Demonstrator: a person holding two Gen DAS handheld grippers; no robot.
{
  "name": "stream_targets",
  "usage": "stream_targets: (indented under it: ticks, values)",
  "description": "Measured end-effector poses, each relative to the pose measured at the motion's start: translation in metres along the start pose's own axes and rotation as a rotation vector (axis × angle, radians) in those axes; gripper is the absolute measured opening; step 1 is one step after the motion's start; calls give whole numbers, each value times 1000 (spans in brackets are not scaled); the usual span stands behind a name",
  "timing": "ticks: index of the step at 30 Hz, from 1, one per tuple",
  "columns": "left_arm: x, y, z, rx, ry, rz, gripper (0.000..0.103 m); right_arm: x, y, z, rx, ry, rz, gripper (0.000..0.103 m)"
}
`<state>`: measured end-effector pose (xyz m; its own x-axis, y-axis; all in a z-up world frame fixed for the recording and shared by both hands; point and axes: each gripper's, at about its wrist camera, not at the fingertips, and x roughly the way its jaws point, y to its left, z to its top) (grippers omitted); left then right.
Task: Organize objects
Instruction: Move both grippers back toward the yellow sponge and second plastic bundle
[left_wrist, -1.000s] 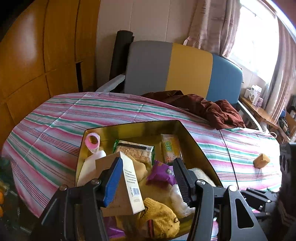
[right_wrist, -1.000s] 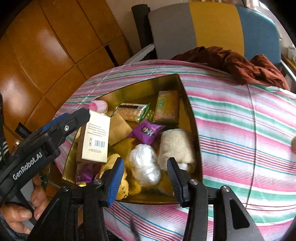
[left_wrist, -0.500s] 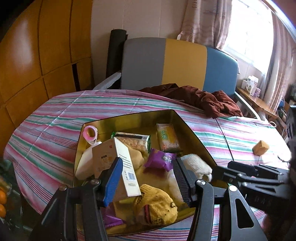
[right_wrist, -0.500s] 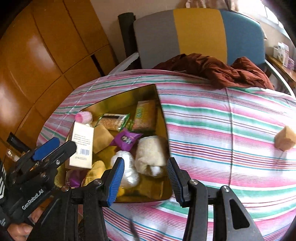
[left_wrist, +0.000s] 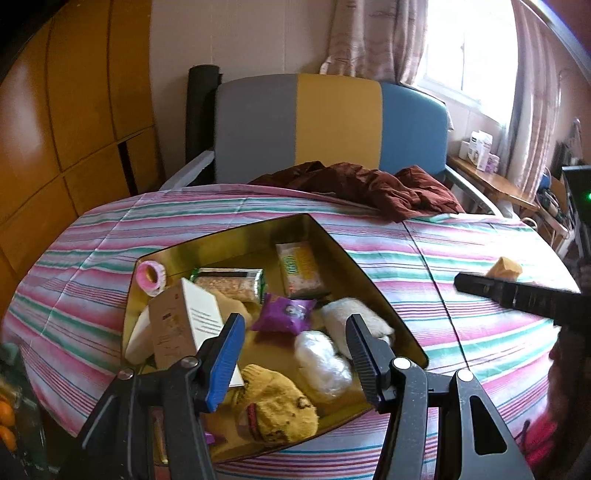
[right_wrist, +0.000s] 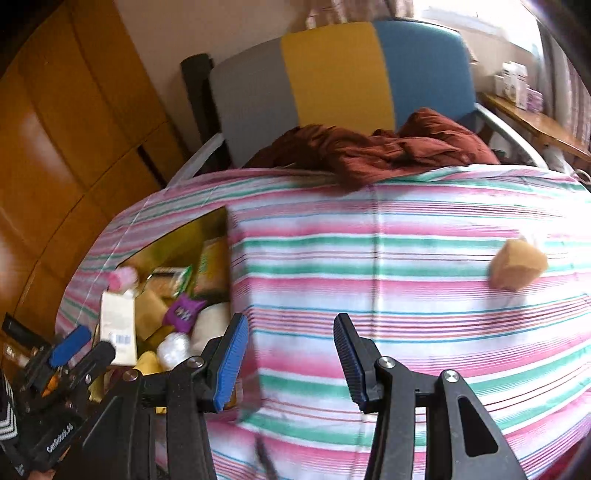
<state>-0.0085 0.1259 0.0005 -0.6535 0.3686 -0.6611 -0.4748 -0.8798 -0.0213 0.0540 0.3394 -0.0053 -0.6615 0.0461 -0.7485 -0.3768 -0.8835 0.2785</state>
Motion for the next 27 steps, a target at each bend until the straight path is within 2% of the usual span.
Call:
stream_targets:
  ticks: [15,25,27]
  values:
    - [9,-43,3,112,17,-45,63,-43,-114,39,167,-131,-171,48]
    - [19,-81,11,192,27,-82,64,-56,-211,57,311,-219,-319,48]
    - [21,-90,12,207,29,-91,67,-55,-229,53,362,-233,-340,48]
